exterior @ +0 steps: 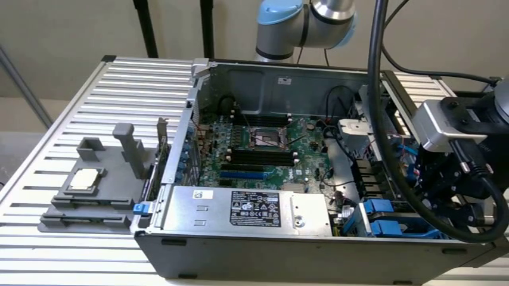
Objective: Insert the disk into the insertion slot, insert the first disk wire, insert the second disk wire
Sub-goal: 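Insert the first disk wire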
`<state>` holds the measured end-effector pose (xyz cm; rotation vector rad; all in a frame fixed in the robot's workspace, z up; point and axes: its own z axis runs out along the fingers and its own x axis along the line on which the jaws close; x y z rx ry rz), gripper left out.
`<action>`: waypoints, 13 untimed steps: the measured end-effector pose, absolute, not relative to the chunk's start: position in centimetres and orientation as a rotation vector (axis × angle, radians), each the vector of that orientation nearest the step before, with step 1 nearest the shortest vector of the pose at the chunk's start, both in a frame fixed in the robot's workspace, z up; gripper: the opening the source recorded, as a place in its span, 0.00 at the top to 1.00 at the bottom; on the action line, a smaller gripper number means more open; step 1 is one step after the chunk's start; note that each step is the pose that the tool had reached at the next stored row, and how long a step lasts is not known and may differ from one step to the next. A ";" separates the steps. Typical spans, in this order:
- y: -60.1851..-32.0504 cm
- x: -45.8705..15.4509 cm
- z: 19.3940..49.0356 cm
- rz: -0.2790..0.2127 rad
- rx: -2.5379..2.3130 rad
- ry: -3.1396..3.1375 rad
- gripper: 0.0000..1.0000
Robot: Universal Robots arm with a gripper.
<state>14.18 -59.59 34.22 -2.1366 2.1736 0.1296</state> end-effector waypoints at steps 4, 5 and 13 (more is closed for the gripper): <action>-59.5 14.2 34.2 0.127 -2.134 2.175 0.84; -59.5 14.1 34.2 0.127 -2.133 2.175 0.84; -59.4 14.1 34.1 0.123 -2.123 2.184 0.84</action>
